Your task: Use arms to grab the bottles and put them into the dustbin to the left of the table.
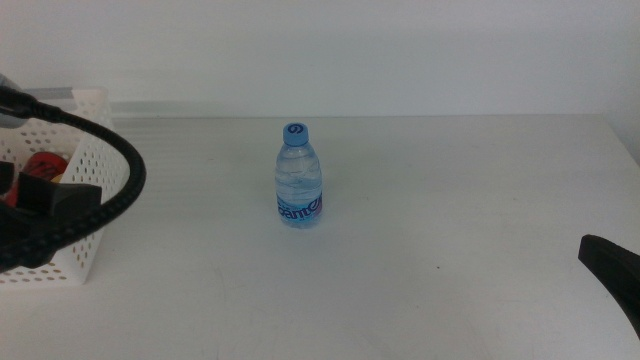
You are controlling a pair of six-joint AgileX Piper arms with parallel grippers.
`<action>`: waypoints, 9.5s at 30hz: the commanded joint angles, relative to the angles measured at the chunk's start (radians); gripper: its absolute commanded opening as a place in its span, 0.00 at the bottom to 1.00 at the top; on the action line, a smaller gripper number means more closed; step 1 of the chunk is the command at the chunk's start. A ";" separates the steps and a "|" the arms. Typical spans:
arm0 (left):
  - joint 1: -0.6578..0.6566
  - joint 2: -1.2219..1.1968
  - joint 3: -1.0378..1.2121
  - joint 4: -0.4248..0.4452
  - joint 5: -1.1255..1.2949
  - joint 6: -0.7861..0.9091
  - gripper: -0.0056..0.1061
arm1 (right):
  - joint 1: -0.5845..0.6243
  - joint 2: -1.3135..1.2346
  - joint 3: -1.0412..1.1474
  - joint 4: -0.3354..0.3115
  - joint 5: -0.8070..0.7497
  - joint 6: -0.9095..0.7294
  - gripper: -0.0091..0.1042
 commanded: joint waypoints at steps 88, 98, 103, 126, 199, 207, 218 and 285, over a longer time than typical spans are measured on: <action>-0.359 1.008 0.141 0.318 -1.738 -0.432 0.85 | 0.006 0.010 -0.034 -0.014 -0.070 -0.010 0.63; -0.359 1.096 0.071 0.239 -1.738 -0.405 0.85 | 0.006 0.010 -0.034 -0.014 -0.070 -0.010 0.63; -0.359 1.145 0.028 0.239 -1.742 -0.406 0.85 | 0.006 0.010 -0.034 -0.014 -0.070 -0.010 0.63; -0.359 1.254 -0.084 0.220 -1.746 -0.390 0.71 | 0.006 0.010 -0.034 -0.014 -0.070 -0.010 0.63; 0.299 0.504 -0.466 0.056 -0.109 -0.014 0.23 | 0.006 0.010 -0.034 -0.014 -0.070 -0.010 0.63; 0.395 0.713 -0.633 0.041 0.014 0.023 0.23 | 0.006 0.010 -0.034 -0.014 -0.070 -0.010 0.63; 0.397 0.914 -0.693 0.063 0.001 0.052 0.23 | 0.006 0.010 -0.034 -0.014 -0.070 -0.010 0.63; 0.395 0.607 -0.668 -0.241 0.069 0.077 0.86 | 0.006 0.010 -0.033 -0.014 -0.070 -0.010 0.63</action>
